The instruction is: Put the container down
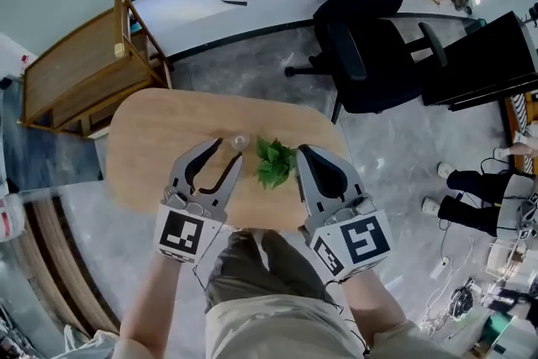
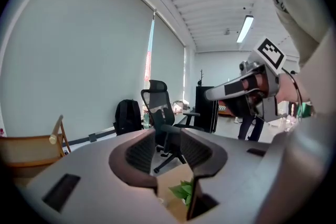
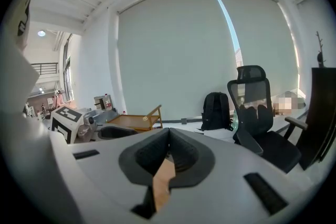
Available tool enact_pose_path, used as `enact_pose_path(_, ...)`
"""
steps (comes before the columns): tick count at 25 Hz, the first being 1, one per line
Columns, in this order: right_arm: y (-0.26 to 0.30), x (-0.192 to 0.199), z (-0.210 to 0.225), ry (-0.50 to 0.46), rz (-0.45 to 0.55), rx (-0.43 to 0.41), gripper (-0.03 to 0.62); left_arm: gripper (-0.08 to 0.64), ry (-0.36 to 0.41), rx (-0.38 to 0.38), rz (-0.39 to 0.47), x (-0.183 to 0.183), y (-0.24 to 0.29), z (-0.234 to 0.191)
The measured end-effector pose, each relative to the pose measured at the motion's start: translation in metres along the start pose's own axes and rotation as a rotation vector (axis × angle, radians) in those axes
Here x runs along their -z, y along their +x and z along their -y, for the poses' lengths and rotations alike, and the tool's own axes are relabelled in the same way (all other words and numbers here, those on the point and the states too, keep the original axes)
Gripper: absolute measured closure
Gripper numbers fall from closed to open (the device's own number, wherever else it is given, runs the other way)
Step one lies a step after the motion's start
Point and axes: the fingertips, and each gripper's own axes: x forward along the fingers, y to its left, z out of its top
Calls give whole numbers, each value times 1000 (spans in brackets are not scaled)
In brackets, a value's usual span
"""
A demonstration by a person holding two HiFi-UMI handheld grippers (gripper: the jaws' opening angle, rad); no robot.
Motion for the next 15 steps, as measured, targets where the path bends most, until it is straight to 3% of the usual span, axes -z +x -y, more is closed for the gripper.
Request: enact_pose_path(15,-116,-105,-26,-97,167,-40,597,462,70,-47,99,-152,-90,70)
